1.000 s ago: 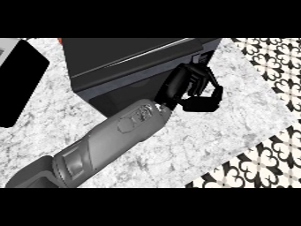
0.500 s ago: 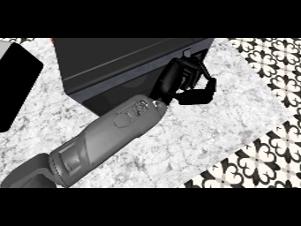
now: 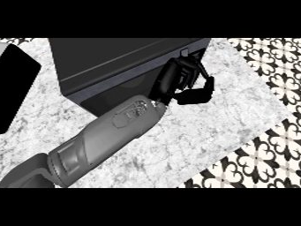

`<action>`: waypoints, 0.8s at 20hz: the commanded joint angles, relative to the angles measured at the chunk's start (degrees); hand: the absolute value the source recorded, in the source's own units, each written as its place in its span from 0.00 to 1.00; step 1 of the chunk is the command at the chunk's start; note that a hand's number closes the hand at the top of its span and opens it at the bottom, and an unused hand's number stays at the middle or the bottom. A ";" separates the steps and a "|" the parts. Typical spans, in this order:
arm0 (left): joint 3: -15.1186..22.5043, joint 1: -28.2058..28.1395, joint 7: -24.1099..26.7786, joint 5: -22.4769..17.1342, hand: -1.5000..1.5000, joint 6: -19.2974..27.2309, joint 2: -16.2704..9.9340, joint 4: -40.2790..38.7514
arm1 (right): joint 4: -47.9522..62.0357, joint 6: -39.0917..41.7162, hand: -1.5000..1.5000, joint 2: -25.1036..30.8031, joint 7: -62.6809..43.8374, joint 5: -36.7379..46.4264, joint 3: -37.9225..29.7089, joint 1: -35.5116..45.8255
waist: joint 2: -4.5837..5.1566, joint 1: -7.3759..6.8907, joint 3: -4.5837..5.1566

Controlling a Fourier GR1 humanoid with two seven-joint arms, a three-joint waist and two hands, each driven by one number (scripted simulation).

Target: Pick up the milk, place it into the microwave and close the microwave

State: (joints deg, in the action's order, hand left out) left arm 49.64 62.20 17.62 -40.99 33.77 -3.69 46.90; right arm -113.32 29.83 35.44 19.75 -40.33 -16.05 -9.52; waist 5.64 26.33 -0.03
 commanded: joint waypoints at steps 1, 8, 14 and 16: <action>-0.18 4.06 -0.20 -0.95 1.00 -0.37 3.50 -1.63 | 0.69 0.39 0.00 0.89 -0.79 -1.76 -0.15 0.74 | 0.65 1.21 -0.20; 0.67 3.41 0.77 -1.62 1.00 0.83 3.49 -1.85 | 1.45 0.66 0.00 2.19 -1.12 -4.01 -1.53 2.00 | 0.66 1.79 -0.21; -5.05 1.17 0.10 -4.96 1.00 9.42 3.52 -4.65 | 2.09 0.69 0.00 3.44 -2.18 -5.63 -2.43 1.95 | -0.03 -1.54 -0.04; -5.34 0.30 0.26 -5.75 1.00 10.03 3.61 -5.73 | 2.11 0.28 0.00 3.21 -2.01 -6.33 -2.93 2.11 | 0.34 -1.91 -0.11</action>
State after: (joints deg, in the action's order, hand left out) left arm 47.60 62.48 19.14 -44.53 40.36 -0.74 46.81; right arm -111.49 30.46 38.31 17.96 -45.59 -18.09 -7.55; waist 5.31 25.59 -0.12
